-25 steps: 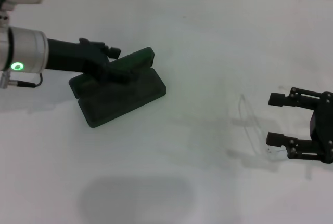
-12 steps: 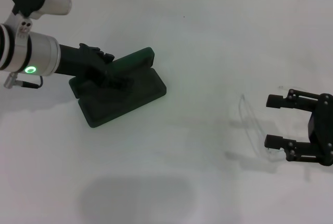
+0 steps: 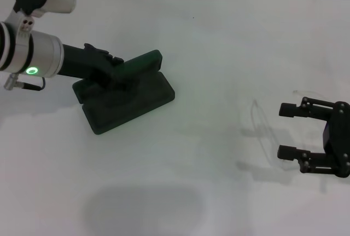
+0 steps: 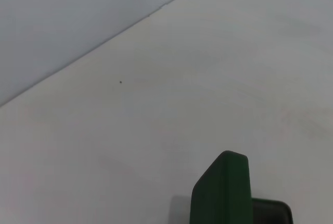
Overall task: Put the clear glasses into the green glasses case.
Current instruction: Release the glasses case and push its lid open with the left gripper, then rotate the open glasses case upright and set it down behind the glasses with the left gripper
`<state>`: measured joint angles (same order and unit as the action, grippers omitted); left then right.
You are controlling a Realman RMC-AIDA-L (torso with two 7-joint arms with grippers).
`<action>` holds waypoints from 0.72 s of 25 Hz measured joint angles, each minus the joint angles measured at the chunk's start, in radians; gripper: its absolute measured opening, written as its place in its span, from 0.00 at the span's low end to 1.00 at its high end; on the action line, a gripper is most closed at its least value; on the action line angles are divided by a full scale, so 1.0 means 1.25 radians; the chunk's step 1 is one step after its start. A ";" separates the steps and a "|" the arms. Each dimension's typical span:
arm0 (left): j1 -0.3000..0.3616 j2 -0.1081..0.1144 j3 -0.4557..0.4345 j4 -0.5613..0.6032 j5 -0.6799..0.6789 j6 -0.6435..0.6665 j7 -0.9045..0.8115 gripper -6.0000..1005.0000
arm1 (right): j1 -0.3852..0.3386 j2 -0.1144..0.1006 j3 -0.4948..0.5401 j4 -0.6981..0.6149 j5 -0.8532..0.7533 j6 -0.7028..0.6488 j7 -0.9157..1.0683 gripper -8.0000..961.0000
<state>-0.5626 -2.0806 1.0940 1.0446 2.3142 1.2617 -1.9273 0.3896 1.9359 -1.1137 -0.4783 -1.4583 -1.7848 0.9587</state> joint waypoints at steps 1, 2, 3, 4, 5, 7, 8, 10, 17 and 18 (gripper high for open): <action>0.000 0.000 -0.001 0.000 -0.003 0.000 0.001 0.77 | 0.000 0.000 0.000 0.000 0.000 0.001 0.000 0.73; 0.000 -0.001 -0.002 0.000 -0.007 0.000 0.002 0.76 | 0.000 0.000 0.000 0.001 -0.001 0.001 0.000 0.73; -0.001 -0.001 -0.002 0.000 -0.009 0.000 0.003 0.76 | 0.000 0.000 0.000 0.001 -0.001 0.001 0.000 0.73; -0.002 -0.002 0.001 0.001 -0.009 0.000 0.003 0.72 | 0.000 0.000 0.000 0.001 -0.001 0.001 0.000 0.73; -0.002 -0.002 0.002 0.001 -0.008 0.000 0.003 0.67 | -0.001 0.000 0.000 0.001 -0.001 0.001 0.000 0.72; -0.004 -0.002 0.008 0.001 -0.003 -0.001 0.003 0.58 | -0.001 0.000 0.000 0.001 -0.002 0.000 0.000 0.72; -0.005 -0.002 0.010 0.001 -0.002 -0.001 0.003 0.53 | -0.002 0.000 0.000 0.001 -0.002 -0.001 0.000 0.72; -0.006 -0.002 0.013 0.002 0.000 -0.002 0.004 0.39 | -0.004 0.000 0.002 0.001 -0.002 -0.001 0.000 0.72; -0.001 -0.004 0.046 0.046 -0.004 0.000 0.000 0.25 | -0.017 -0.003 0.006 0.000 -0.002 -0.002 -0.002 0.71; -0.001 -0.005 0.057 0.053 -0.008 0.001 0.000 0.24 | -0.020 -0.003 0.006 -0.001 -0.002 -0.002 -0.003 0.71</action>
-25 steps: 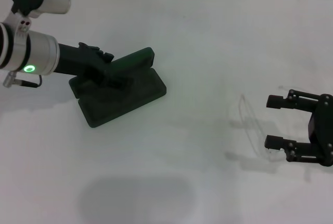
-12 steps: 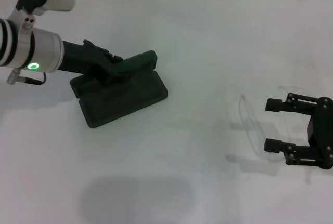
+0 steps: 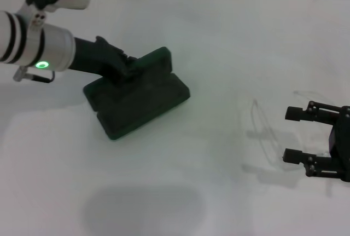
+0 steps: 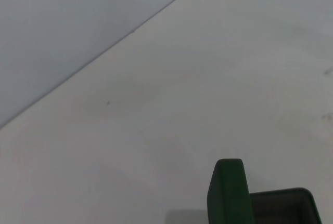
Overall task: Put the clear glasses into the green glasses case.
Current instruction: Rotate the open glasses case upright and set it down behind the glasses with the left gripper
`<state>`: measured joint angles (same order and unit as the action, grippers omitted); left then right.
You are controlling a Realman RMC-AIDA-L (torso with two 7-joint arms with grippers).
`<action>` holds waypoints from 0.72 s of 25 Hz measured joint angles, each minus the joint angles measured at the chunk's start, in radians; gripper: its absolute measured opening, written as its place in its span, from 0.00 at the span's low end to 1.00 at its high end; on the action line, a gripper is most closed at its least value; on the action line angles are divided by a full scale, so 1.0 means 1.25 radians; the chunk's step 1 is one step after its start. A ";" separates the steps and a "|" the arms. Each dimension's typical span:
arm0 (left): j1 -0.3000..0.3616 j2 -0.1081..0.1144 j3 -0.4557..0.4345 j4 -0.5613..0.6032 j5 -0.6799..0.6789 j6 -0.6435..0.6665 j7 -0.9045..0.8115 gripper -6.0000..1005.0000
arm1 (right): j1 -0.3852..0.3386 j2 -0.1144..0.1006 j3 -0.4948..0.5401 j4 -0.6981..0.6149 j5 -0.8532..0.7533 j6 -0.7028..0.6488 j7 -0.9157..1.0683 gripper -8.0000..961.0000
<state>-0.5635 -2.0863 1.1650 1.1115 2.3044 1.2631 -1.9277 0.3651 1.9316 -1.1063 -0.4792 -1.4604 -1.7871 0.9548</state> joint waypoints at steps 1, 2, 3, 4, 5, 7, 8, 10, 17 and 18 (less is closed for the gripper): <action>0.000 0.000 0.016 0.010 -0.007 0.001 0.000 0.23 | -0.002 0.000 0.000 -0.001 0.000 0.000 -0.001 0.71; 0.001 -0.001 0.039 0.021 -0.017 0.001 -0.001 0.22 | -0.004 0.000 0.000 -0.001 0.000 0.000 -0.001 0.71; 0.001 -0.001 0.060 0.031 -0.025 0.001 -0.001 0.21 | -0.005 0.000 0.000 -0.002 0.000 0.000 -0.001 0.71; 0.000 -0.001 0.081 0.040 -0.032 0.001 -0.002 0.21 | -0.007 0.000 0.000 -0.002 0.000 0.000 -0.002 0.71; -0.002 -0.001 0.107 0.050 -0.038 0.001 -0.002 0.21 | -0.008 0.001 0.000 -0.002 0.000 0.000 -0.002 0.71; -0.005 -0.002 0.131 0.057 -0.041 0.000 -0.002 0.21 | -0.008 0.002 0.000 -0.002 0.000 0.000 -0.003 0.71; -0.019 -0.002 0.202 0.073 -0.046 -0.008 -0.001 0.22 | -0.008 0.002 0.000 -0.002 0.000 0.000 -0.003 0.71; -0.029 -0.002 0.235 0.077 -0.046 -0.014 0.001 0.22 | -0.011 0.002 -0.002 0.000 -0.004 0.000 -0.003 0.71; -0.070 -0.004 0.374 0.079 -0.037 -0.081 0.006 0.22 | -0.042 0.003 0.000 0.000 -0.011 -0.014 -0.038 0.70; -0.072 -0.004 0.387 0.079 -0.036 -0.090 0.007 0.22 | -0.045 0.003 0.000 0.001 -0.011 -0.017 -0.041 0.70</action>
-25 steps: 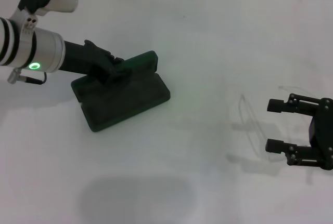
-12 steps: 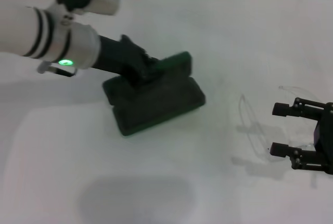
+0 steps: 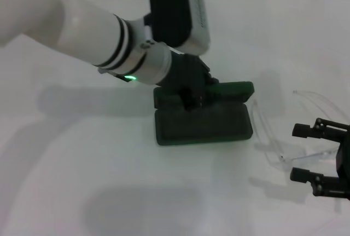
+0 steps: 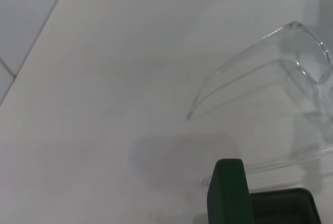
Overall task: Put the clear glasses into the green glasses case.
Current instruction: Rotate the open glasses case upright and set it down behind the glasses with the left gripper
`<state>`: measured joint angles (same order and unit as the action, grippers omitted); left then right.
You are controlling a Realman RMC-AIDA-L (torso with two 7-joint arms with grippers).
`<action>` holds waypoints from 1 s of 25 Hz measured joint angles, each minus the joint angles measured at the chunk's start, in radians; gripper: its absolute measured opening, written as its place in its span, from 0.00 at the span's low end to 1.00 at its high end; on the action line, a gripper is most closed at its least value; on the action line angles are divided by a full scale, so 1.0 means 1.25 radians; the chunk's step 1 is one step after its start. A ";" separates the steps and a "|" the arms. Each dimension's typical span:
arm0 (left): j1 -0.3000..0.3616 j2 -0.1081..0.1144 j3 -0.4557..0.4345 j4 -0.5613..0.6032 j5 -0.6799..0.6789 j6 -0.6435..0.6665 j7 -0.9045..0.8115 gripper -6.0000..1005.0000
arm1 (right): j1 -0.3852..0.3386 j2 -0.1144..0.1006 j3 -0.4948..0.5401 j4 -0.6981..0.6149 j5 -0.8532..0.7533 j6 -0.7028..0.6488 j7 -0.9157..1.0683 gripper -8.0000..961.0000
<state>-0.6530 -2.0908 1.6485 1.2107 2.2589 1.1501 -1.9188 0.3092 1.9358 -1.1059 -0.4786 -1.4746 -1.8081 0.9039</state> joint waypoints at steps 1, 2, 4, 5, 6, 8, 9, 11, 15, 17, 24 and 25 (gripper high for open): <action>-0.001 0.000 0.014 0.000 0.001 -0.011 0.001 0.22 | -0.002 0.000 0.000 0.000 0.000 -0.002 -0.002 0.70; -0.002 0.000 0.030 0.001 0.002 -0.027 0.003 0.23 | -0.007 0.000 0.000 0.000 0.000 -0.004 -0.006 0.70; -0.010 0.000 0.054 0.001 0.003 -0.048 0.005 0.23 | -0.015 0.000 0.001 0.000 0.000 -0.008 -0.014 0.70; -0.016 0.000 0.061 0.001 0.002 -0.051 0.006 0.23 | -0.019 0.001 0.001 0.000 0.000 -0.010 -0.019 0.69; -0.022 -0.001 0.066 0.001 0.000 -0.054 0.006 0.23 | -0.022 0.001 0.001 0.000 0.000 -0.012 -0.023 0.69; -0.030 -0.003 0.071 0.001 -0.006 -0.056 0.005 0.23 | -0.026 0.001 0.001 0.000 0.000 -0.013 -0.025 0.69; -0.033 -0.004 0.074 0.001 -0.010 -0.057 0.004 0.23 | -0.026 0.001 0.001 0.000 0.000 -0.013 -0.026 0.69; -0.034 -0.005 0.082 0.001 -0.019 -0.060 0.002 0.23 | -0.026 0.001 0.001 0.000 0.000 -0.013 -0.026 0.69; -0.036 -0.007 0.091 0.001 -0.031 -0.066 -0.003 0.24 | -0.028 0.000 0.001 0.000 0.000 -0.014 -0.026 0.69; -0.038 -0.007 0.093 -0.003 -0.044 -0.074 -0.006 0.24 | -0.028 -0.001 0.001 0.000 0.000 -0.014 -0.029 0.68; -0.043 -0.007 0.118 -0.018 -0.060 -0.116 -0.030 0.24 | -0.028 -0.002 -0.001 0.000 0.000 -0.014 -0.037 0.68; -0.044 -0.007 0.121 -0.020 -0.060 -0.117 -0.030 0.24 | -0.028 -0.003 -0.001 0.000 0.000 -0.014 -0.037 0.68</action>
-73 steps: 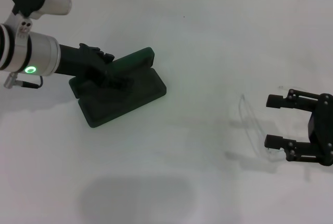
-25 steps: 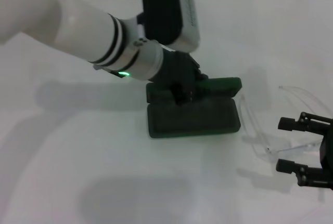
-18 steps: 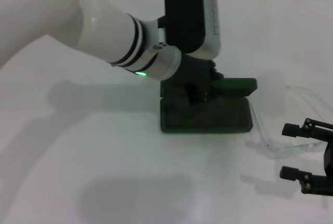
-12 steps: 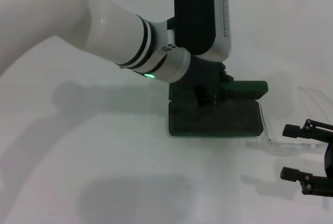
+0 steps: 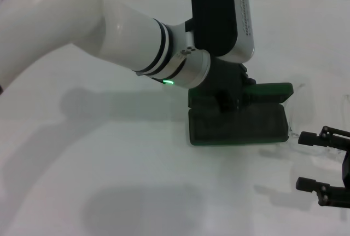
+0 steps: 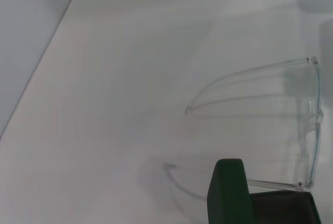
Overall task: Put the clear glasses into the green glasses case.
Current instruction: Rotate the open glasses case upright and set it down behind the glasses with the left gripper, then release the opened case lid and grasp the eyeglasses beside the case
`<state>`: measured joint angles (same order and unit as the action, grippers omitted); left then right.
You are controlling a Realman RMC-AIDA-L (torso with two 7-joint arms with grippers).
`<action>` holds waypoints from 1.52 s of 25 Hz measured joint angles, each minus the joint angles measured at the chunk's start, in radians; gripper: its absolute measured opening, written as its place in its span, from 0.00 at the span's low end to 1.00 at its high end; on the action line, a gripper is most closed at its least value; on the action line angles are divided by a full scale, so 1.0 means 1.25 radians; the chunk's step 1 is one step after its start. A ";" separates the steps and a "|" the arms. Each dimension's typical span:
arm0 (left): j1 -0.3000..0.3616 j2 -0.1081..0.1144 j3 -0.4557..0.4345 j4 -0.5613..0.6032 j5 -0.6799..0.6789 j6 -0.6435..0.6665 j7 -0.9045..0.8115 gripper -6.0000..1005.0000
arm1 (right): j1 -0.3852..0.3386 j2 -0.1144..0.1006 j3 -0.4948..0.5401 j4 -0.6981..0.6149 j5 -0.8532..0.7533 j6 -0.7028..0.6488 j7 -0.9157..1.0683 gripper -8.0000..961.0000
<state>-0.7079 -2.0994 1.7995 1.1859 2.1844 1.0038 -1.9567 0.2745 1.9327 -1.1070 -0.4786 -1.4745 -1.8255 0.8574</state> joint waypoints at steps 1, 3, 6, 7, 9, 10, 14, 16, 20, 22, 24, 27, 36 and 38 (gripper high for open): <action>0.000 0.000 0.004 -0.001 0.001 -0.001 0.000 0.25 | 0.000 0.000 0.000 0.000 0.000 0.000 0.000 0.68; -0.001 0.001 0.012 -0.003 0.003 -0.004 0.000 0.25 | 0.000 0.000 0.000 0.000 0.000 0.000 0.000 0.68; -0.001 0.001 0.020 -0.004 0.003 -0.007 0.000 0.25 | 0.000 -0.001 -0.002 0.000 0.000 0.000 0.000 0.67; -0.001 0.001 0.021 -0.004 0.003 -0.007 0.000 0.25 | 0.000 -0.001 -0.002 0.000 0.000 0.000 0.000 0.67; -0.001 0.001 0.021 -0.004 0.004 -0.008 0.000 0.25 | 0.000 -0.001 -0.003 0.000 0.000 0.000 0.000 0.67; -0.001 0.001 0.021 -0.004 0.004 -0.008 -0.001 0.25 | 0.000 -0.001 -0.003 0.000 0.000 0.000 0.000 0.67; -0.001 0.001 0.022 -0.006 0.004 -0.008 -0.001 0.26 | 0.000 -0.001 -0.004 0.001 0.000 0.000 0.000 0.67; 0.000 0.001 0.022 -0.006 0.004 -0.008 0.000 0.26 | 0.000 -0.001 -0.004 0.001 0.000 0.000 0.000 0.66; 0.000 0.001 0.024 -0.006 0.004 -0.008 0.000 0.26 | 0.000 -0.001 -0.004 0.002 0.000 0.000 0.000 0.66; 0.000 0.001 0.027 -0.006 0.004 -0.008 0.001 0.26 | 0.000 -0.001 -0.004 0.002 0.000 0.000 0.000 0.66; 0.001 0.001 0.035 -0.006 0.004 -0.008 0.003 0.26 | 0.000 -0.001 -0.004 0.004 0.000 0.000 0.000 0.66; 0.001 0.002 0.042 -0.005 0.004 -0.008 0.004 0.29 | 0.000 -0.001 -0.004 0.007 0.000 0.000 0.000 0.66; 0.009 0.001 0.042 0.005 -0.003 -0.067 0.001 0.45 | -0.009 -0.007 0.002 0.009 -0.001 -0.008 0.000 0.65; 0.012 0.001 0.040 0.010 -0.007 -0.070 0.001 0.47 | -0.009 -0.007 0.002 0.009 -0.001 -0.008 0.000 0.65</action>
<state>-0.6933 -2.0982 1.8498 1.1981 2.1755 0.9160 -1.9557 0.2628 1.9234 -1.1045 -0.4677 -1.4757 -1.8357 0.8579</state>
